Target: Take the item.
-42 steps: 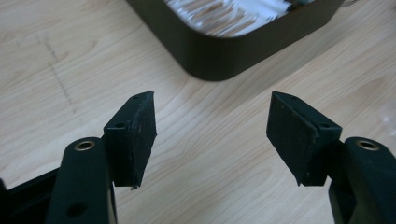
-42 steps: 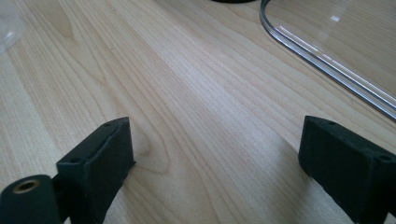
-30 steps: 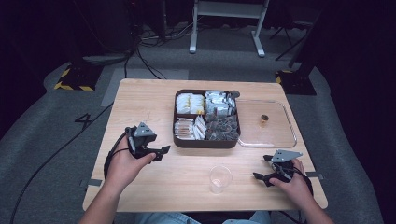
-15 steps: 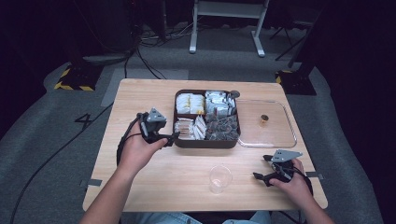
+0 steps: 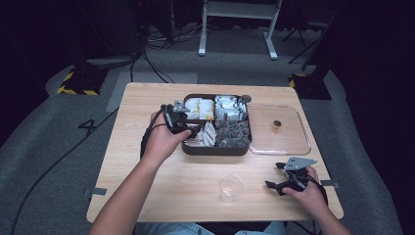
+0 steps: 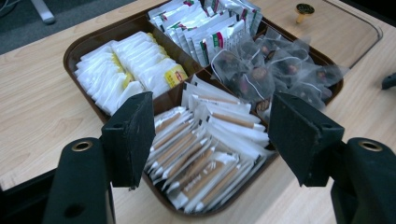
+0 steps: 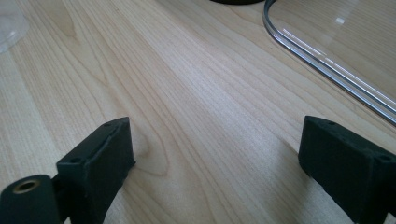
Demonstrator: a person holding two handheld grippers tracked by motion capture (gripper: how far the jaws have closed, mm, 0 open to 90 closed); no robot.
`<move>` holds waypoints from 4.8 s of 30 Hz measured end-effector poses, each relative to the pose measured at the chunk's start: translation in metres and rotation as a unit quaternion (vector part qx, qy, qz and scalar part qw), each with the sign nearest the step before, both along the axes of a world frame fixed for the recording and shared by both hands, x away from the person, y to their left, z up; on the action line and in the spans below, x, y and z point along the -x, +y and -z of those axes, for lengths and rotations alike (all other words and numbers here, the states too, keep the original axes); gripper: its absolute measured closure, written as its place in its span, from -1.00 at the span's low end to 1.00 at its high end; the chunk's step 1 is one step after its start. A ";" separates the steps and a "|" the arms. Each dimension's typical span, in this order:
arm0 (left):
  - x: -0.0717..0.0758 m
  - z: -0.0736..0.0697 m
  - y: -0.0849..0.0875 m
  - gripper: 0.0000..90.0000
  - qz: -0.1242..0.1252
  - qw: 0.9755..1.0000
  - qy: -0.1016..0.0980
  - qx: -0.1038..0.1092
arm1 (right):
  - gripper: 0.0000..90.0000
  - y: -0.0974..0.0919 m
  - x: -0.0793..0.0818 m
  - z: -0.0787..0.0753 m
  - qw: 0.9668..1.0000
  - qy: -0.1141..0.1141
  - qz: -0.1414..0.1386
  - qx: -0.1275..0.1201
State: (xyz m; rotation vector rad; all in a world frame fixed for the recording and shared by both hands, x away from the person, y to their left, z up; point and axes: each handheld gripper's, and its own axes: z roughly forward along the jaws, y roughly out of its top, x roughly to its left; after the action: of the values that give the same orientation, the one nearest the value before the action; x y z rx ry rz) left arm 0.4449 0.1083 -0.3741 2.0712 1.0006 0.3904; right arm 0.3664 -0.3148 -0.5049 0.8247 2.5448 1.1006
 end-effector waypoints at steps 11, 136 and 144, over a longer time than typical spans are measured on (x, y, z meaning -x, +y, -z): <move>-0.047 0.008 -0.025 -0.23 0.000 1.000 0.001 -0.003 | -0.76 0.000 -0.003 0.000 1.000 0.001 -0.007 0.000; -0.049 -0.048 -0.018 1.00 0.119 0.993 0.013 -0.013 | -0.65 -0.002 -0.004 0.000 1.000 -0.003 -0.007 -0.005; -0.006 -0.061 -0.014 1.00 0.155 0.988 -0.016 0.002 | -0.65 -0.002 -0.004 0.000 1.000 -0.003 -0.008 -0.005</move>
State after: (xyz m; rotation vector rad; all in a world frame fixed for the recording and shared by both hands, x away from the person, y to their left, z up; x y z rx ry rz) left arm 0.4513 0.0944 -0.3133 2.1652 0.6446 0.2601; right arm 0.3701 -0.3167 -0.5045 0.8039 2.5475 1.1199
